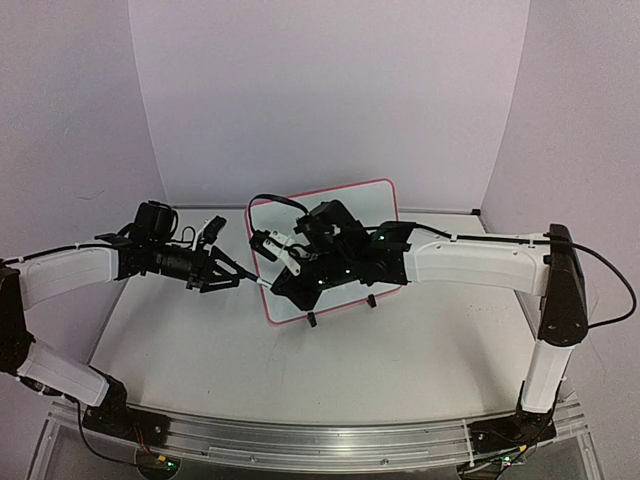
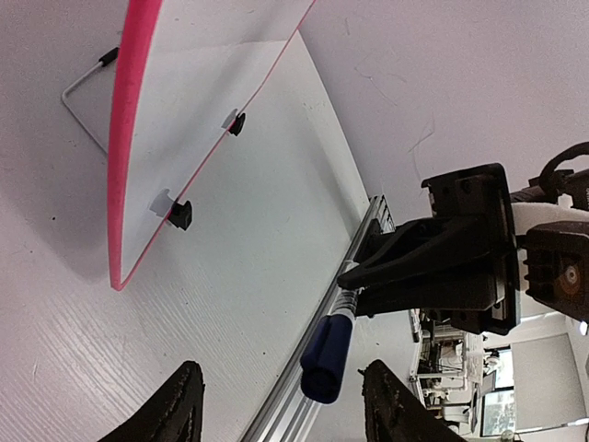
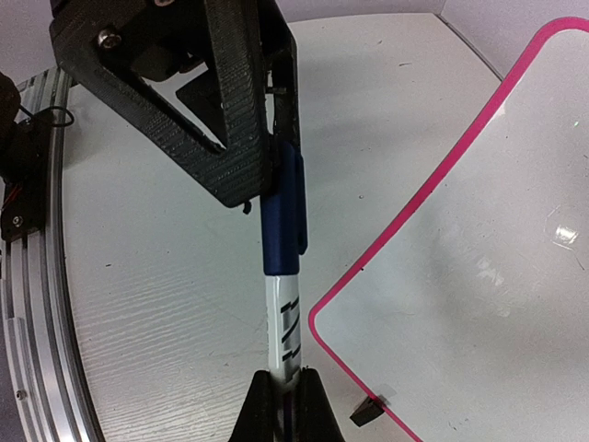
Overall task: Write a sentence on the whiteboard
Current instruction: Pass from the right arm to the left
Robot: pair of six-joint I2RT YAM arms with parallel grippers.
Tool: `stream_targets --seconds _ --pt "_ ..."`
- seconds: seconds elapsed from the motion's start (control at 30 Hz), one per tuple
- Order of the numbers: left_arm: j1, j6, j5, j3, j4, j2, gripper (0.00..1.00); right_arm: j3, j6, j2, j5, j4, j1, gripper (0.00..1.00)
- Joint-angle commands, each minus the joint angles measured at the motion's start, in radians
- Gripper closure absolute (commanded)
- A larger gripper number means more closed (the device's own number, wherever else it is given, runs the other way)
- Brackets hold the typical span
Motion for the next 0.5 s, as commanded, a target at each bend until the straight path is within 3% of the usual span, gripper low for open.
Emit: stream_targets --seconds 0.0,0.2,0.37,0.47 --pt "-0.011 -0.007 0.044 -0.006 0.058 -0.008 0.44 0.017 -0.015 -0.008 0.010 0.031 0.004 1.00" --pt "-0.012 -0.033 0.047 -0.010 0.084 0.001 0.54 0.024 -0.022 -0.005 -0.004 0.031 0.004 1.00" --pt "-0.021 -0.062 0.070 -0.013 0.132 0.019 0.71 0.028 -0.023 -0.001 -0.012 0.030 0.004 1.00" --pt "-0.033 -0.072 0.074 -0.011 0.144 0.028 0.71 0.033 -0.026 0.005 -0.016 0.030 0.006 1.00"
